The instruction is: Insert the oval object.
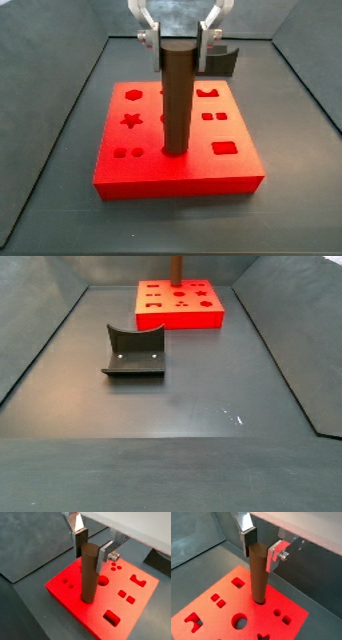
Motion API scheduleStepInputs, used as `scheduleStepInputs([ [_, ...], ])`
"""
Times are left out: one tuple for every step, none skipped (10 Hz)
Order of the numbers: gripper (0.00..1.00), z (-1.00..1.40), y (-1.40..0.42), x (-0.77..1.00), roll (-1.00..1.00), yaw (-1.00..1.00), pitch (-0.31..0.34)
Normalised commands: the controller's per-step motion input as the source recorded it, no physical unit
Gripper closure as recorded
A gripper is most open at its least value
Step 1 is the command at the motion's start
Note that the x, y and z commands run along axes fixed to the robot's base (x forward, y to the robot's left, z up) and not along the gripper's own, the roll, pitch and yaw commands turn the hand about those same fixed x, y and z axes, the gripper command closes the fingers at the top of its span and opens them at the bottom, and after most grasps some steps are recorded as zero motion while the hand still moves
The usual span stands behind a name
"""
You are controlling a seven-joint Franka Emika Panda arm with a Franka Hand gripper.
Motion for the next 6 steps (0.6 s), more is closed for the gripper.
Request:
scheduleStepInputs([
  [1.0, -0.09, 0.0, 0.0, 0.01, 0.0, 0.0],
  [1.0, -0.1, -0.01, 0.02, 0.04, 0.0, 0.0],
  [1.0, -0.15, -0.01, 0.01, 0.07, 0.0, 0.0],
  [1.0, -0.18, -0.02, 0.0, 0.11, 0.0, 0.0],
  [1.0, -0.26, -0.04, 0.0, 0.14, 0.0, -0.011],
  [1.0, -0.29, -0.05, 0.0, 0.14, 0.0, -0.019],
])
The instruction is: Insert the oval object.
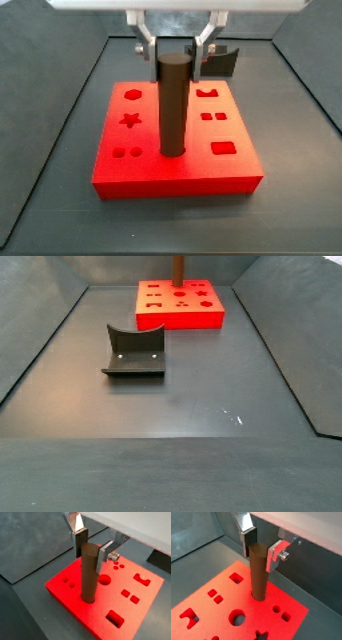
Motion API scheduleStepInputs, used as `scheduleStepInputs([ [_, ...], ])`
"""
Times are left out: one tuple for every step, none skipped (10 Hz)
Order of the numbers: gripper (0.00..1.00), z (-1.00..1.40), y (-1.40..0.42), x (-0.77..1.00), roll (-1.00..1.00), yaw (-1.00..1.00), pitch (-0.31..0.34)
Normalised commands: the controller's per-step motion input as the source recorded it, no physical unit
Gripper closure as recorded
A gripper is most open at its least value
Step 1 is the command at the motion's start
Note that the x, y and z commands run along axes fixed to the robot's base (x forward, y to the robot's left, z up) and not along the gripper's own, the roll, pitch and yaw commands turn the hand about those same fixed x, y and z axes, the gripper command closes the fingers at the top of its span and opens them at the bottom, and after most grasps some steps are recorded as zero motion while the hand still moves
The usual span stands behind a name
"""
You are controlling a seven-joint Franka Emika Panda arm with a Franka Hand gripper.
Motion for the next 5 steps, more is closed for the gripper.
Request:
scheduleStepInputs([
  [1.0, -0.29, -0.02, 0.0, 0.12, 0.0, -0.011],
  [1.0, -0.29, -0.03, 0.0, 0.12, 0.0, -0.011],
  [1.0, -0.27, -0.04, 0.0, 0.12, 0.0, -0.009],
  [1.0, -0.26, -0.07, 0.0, 0.12, 0.0, -0.009],
  [1.0, -0.27, -0.09, 0.0, 0.13, 0.0, -0.014],
])
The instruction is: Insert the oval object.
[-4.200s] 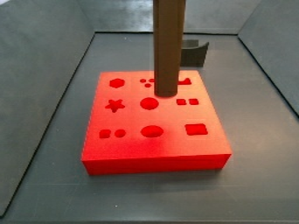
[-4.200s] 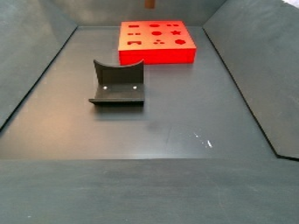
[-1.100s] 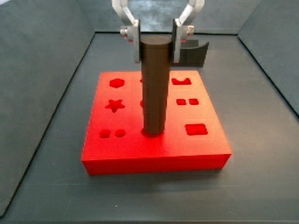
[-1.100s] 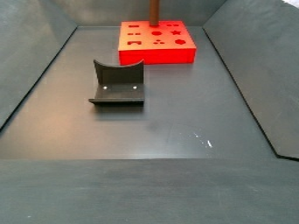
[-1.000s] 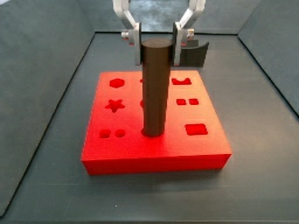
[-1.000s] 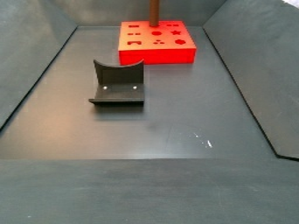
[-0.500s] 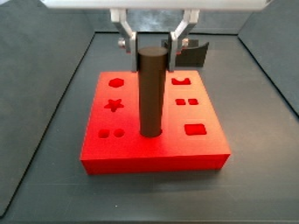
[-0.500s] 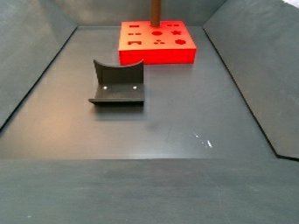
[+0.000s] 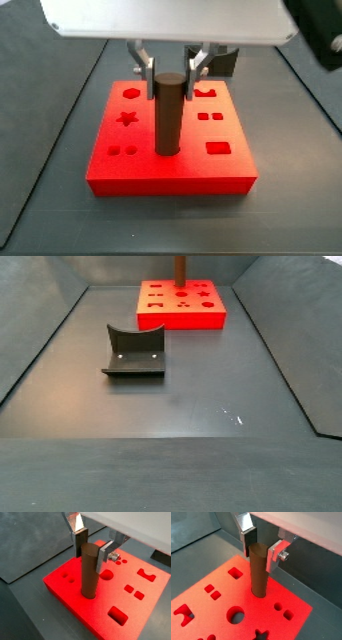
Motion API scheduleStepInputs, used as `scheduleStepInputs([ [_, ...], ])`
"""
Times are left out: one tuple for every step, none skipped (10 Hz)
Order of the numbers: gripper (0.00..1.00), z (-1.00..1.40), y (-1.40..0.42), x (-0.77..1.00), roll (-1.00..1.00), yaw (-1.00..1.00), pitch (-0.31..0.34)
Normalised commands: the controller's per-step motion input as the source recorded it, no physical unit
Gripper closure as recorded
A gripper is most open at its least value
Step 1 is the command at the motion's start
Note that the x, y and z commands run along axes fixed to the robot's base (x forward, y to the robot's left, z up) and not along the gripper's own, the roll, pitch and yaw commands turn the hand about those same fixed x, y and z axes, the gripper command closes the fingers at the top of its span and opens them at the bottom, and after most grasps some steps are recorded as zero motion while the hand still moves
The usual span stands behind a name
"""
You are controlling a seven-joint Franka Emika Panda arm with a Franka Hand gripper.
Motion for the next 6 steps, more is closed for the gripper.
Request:
scheduleStepInputs([
  [1.0, -0.27, -0.08, 0.0, 0.1, 0.0, -0.017],
  [1.0, -0.21, -0.01, 0.0, 0.0, 0.0, 0.0],
  [1.0, -0.26, -0.1, 0.0, 0.0, 0.0, -0.027],
  [1.0, -0.29, -0.07, 0.0, 0.0, 0.0, -0.034],
  [1.0, -0.26, -0.01, 0.0, 0.0, 0.0, -0.013],
  [1.0, -0.09, 0.0, 0.0, 0.0, 0.0, 0.0],
])
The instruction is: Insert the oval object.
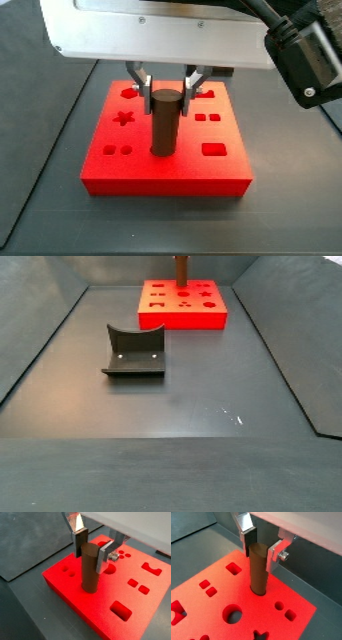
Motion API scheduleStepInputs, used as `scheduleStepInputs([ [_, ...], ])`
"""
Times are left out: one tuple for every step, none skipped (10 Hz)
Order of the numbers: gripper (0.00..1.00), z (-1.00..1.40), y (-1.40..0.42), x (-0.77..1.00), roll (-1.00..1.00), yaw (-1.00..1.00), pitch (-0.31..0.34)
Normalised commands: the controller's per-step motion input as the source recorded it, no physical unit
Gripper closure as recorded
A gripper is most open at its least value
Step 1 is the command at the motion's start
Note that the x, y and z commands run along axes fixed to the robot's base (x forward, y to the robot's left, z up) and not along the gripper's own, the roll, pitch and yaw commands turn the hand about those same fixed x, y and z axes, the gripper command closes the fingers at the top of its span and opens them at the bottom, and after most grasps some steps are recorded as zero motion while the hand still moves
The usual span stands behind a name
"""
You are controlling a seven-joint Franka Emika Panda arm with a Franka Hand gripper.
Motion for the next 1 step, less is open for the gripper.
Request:
scheduleStepInputs([
  [1.0, 0.0, 0.0, 0.0, 0.0, 0.0, 0.0],
])
